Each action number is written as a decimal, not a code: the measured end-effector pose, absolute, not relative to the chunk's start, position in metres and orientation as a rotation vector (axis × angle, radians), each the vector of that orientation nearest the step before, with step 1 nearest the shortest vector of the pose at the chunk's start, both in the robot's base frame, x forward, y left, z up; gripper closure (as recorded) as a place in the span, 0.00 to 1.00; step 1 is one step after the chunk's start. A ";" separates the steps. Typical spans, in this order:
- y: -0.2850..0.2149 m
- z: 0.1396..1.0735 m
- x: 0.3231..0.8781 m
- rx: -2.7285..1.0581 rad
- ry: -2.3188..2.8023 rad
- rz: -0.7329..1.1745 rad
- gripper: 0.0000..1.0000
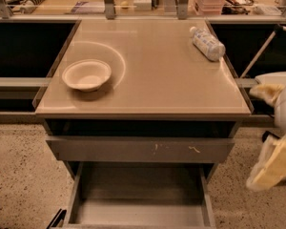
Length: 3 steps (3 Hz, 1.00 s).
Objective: Close middle drawer
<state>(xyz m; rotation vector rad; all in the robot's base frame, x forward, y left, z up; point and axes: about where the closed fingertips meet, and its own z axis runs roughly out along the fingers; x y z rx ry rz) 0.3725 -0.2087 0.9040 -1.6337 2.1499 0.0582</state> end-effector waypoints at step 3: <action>-0.226 0.765 0.302 -1.488 2.293 0.254 0.00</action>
Offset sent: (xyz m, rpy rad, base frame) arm -0.0989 -0.0322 -0.2140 0.1210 0.2216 -0.1665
